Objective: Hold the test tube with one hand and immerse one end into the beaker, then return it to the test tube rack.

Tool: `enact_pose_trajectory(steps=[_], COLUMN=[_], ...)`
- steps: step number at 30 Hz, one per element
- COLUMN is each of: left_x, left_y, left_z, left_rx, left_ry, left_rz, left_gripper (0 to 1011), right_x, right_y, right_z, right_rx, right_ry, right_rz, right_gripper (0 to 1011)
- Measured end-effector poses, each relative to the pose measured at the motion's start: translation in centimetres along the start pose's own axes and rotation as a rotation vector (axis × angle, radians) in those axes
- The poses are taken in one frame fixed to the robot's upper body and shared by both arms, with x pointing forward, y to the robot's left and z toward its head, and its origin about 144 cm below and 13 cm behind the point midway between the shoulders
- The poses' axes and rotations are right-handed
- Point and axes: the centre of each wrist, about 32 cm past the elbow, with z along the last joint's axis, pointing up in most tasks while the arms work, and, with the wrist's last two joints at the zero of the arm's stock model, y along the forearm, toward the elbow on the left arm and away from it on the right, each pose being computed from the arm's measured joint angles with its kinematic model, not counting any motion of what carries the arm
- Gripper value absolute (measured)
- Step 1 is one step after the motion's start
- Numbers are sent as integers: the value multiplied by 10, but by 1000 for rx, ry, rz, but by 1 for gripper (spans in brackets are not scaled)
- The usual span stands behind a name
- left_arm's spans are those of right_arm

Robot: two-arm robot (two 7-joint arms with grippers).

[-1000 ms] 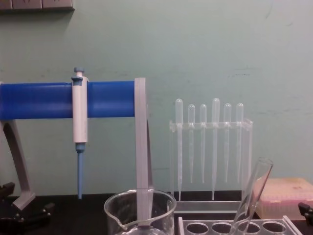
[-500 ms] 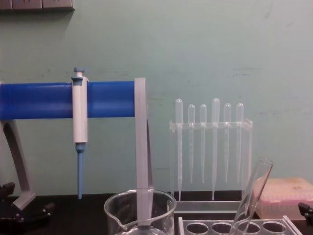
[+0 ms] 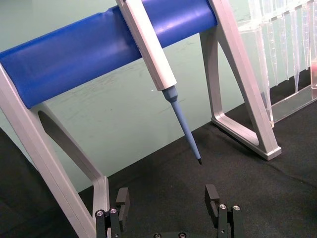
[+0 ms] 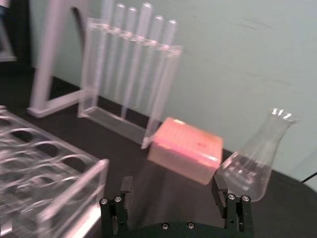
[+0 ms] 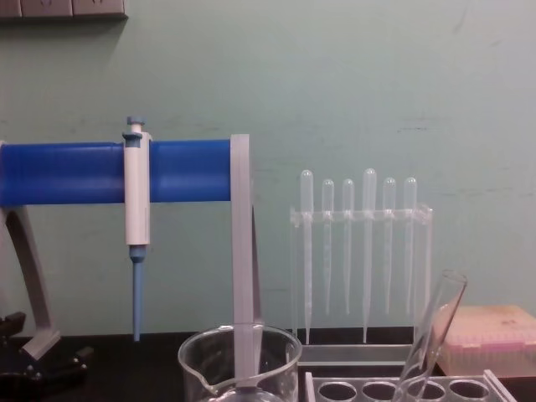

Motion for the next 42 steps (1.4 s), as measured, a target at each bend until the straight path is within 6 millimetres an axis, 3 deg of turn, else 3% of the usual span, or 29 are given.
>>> enact_pose_trajectory(steps=[7, 11, 22, 31, 42], left_x=[0, 0, 0, 0, 0], left_y=[0, 0, 0, 0, 0], left_z=[0, 0, 0, 0, 0], left_rx=[0, 0, 0, 0, 0], left_ry=[0, 0, 0, 0, 0], left_rz=[0, 0, 0, 0, 0], left_gripper=[1000, 1000, 1000, 1000, 1000], right_x=[-22, -37, -76, -91, -98], right_y=[-21, -15, 26, 26, 12], right_z=[20, 24, 12, 5, 4], right_rx=[27, 64, 257, 330, 326], right_ry=[73, 119, 242, 371, 409], right_rz=[162, 238, 264, 222, 209], right_gripper=[1003, 1003, 1002, 990, 686])
